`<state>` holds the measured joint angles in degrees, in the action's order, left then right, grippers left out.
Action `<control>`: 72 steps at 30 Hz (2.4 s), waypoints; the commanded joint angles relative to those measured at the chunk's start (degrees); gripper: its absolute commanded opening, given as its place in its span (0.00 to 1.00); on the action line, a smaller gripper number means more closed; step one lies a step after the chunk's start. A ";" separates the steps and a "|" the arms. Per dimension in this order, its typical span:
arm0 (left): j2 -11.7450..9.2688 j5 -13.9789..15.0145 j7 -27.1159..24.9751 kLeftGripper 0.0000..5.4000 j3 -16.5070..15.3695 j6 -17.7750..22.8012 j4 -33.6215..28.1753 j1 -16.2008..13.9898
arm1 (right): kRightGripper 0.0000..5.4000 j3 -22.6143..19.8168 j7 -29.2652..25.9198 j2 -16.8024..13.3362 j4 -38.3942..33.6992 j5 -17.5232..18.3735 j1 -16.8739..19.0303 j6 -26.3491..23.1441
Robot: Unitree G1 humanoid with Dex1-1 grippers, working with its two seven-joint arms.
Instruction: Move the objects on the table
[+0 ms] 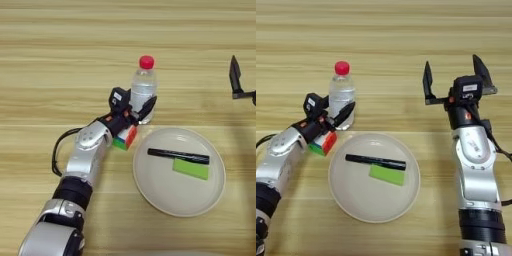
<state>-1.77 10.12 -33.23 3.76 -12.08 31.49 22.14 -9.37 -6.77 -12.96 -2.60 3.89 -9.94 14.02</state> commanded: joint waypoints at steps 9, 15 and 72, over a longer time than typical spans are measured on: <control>0.51 1.89 -0.73 0.56 -0.84 -1.22 -4.96 -0.99 | 1.00 -0.51 -0.11 -0.38 -0.11 0.26 -0.37 -0.26; 0.24 3.20 -0.81 0.56 -0.90 0.11 -12.01 -2.74 | 1.00 -0.58 -0.22 -0.50 -0.05 0.32 -0.45 -0.21; -13.02 7.88 -19.10 0.56 15.94 12.10 -37.02 -22.54 | 1.00 0.04 -0.29 -0.55 0.57 -0.18 -1.39 -0.38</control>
<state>-15.98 18.15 -52.41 19.49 1.79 -5.47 -1.49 -9.35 -6.80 -13.06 -2.30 3.76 -10.30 14.19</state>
